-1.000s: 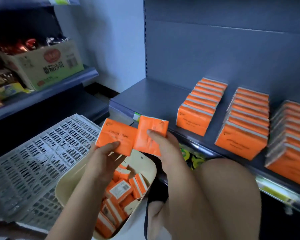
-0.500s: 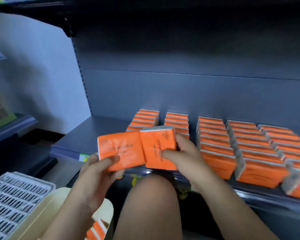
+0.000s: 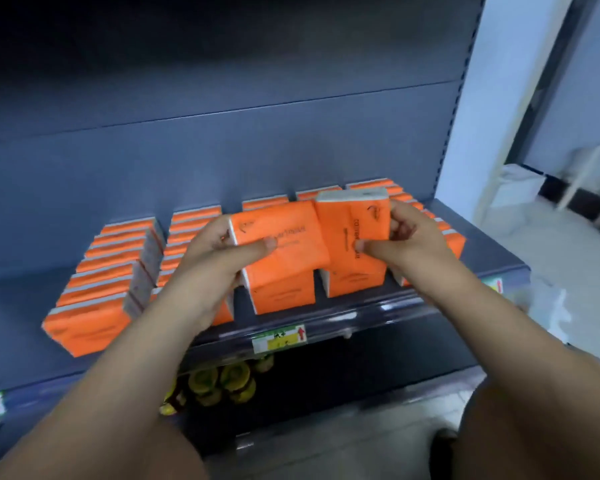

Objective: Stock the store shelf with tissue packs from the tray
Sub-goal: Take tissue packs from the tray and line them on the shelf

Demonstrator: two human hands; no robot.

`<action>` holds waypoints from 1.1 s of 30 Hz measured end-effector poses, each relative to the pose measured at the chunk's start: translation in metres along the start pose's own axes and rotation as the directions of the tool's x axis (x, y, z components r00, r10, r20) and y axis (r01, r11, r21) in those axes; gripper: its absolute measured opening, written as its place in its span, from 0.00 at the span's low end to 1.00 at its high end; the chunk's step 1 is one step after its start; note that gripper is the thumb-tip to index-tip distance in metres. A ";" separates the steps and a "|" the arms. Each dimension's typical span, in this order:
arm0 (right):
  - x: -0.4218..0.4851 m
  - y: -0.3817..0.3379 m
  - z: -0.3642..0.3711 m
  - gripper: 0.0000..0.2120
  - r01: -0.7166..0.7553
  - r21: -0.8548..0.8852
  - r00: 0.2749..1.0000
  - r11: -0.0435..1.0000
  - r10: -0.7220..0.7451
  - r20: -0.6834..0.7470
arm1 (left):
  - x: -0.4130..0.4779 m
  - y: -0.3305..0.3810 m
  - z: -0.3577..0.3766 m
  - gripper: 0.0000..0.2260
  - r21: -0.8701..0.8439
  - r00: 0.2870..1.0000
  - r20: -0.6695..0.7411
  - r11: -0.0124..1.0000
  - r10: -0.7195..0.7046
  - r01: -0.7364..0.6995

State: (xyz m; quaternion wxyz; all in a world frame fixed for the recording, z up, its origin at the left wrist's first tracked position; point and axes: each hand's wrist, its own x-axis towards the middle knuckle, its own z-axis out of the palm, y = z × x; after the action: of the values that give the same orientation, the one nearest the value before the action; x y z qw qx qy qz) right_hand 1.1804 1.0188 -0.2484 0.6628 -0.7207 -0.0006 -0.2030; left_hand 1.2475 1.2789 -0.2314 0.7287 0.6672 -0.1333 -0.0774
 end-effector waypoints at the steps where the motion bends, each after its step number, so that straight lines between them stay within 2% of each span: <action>1: 0.002 0.000 -0.011 0.20 -0.012 0.005 1.000 1.000 0.012 -0.023 | 0.006 -0.002 0.011 0.18 0.005 1.000 0.014 1.000 0.008 -0.008; 6: 0.007 0.008 -0.055 0.20 -0.052 -0.025 0.990 0.998 0.048 -0.134 | 0.017 -0.029 0.038 0.23 0.076 0.991 -0.002 0.989 0.130 -0.130; 11: 0.000 0.014 -0.082 0.22 -0.046 -0.225 0.994 0.973 0.022 -0.107 | 0.007 -0.050 0.045 0.22 0.228 0.970 0.004 0.944 0.242 -0.237; 16: -0.012 0.014 -0.107 0.21 -0.033 -0.323 0.993 0.946 -0.007 -0.120 | 0.003 -0.050 0.061 0.21 0.340 0.940 0.027 0.881 0.340 -0.329; 20: -0.017 0.017 -0.123 0.21 -0.034 -0.578 0.991 0.815 -0.049 -0.127 | 0.005 -0.056 0.075 0.22 0.397 0.930 0.119 0.842 0.348 -0.365; 24: -0.012 0.028 -0.132 0.21 -0.001 -0.840 0.970 0.542 -0.205 -0.133 | 0.004 -0.063 0.091 0.21 0.442 0.939 0.164 0.829 0.301 -0.343; 28: -0.005 0.034 -0.134 0.21 0.042 -0.872 0.973 0.488 -0.218 -0.075 | 0.001 -0.065 0.101 0.20 0.500 0.939 0.201 0.795 0.278 -0.343; 33: -0.005 0.032 -0.134 0.23 0.043 -0.875 0.987 0.482 -0.157 -0.038 | 0.001 -0.070 0.106 0.19 0.642 0.905 0.297 0.638 0.304 -0.425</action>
State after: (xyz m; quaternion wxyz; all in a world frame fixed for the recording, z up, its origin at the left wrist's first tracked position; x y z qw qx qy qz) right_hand 1.1455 0.8884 -0.2750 0.1929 -0.9428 0.0975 -0.2537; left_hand 1.2214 1.1713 -0.2930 0.4119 0.8410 -0.3429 0.0738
